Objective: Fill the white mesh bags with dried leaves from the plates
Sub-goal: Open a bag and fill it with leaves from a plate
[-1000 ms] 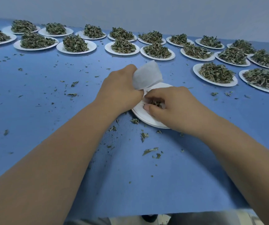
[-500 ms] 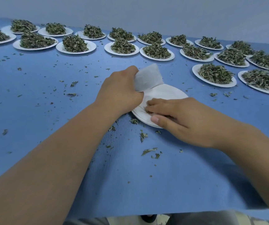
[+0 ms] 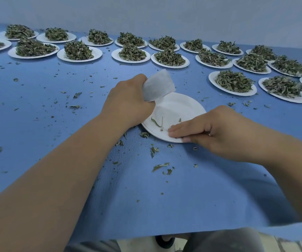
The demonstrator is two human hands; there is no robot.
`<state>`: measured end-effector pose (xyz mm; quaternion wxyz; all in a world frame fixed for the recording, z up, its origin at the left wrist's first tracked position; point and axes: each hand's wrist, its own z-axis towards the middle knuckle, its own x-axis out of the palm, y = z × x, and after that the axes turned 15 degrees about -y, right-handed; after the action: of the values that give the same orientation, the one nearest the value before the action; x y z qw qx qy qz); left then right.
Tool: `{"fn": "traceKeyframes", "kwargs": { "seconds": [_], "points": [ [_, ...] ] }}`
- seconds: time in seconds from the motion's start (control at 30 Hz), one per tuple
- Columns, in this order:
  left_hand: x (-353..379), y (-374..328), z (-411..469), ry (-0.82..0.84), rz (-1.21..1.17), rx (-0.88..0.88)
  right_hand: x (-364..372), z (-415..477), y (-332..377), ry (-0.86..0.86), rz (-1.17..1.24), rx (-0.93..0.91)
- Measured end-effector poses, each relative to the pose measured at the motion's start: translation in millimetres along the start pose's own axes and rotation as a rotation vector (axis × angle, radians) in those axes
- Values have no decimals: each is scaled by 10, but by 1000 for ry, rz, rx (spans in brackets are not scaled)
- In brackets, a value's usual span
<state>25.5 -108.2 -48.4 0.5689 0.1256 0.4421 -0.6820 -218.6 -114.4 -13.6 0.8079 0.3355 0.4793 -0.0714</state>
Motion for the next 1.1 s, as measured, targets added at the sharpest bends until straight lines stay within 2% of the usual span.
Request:
{"fn": "traceKeyframes", "kwargs": {
  "seconds": [0.2, 0.3, 0.37, 0.5, 0.7, 0.77, 0.97, 1.1],
  "points": [
    [-9, -14, -5, 2, -2, -6, -73, 27, 57, -54, 26, 19],
    [-19, -22, -7, -4, -10, 2, -98, 64, 28, -88, 93, 127],
    [-36, -31, -7, -8, -11, 10, -104, 145, -7, -187, 126, 216],
    [-58, -41, -8, -22, -21, 40, -158, 425, -17, -545, 249, 255],
    [-59, -77, -9, -51, -85, -20, 3, 917, 106, -814, 566, 290],
    [-63, -91, -5, -67, -148, -70, 95, 994, 143, -881, 641, 308],
    [-113, -123, 16, -100, -284, -200, 216, 1005, 217, -957, 504, 217],
    [-127, -142, 0, -69, -277, -160, 84, 1064, 221, -1097, 511, 195]
  ]
}}
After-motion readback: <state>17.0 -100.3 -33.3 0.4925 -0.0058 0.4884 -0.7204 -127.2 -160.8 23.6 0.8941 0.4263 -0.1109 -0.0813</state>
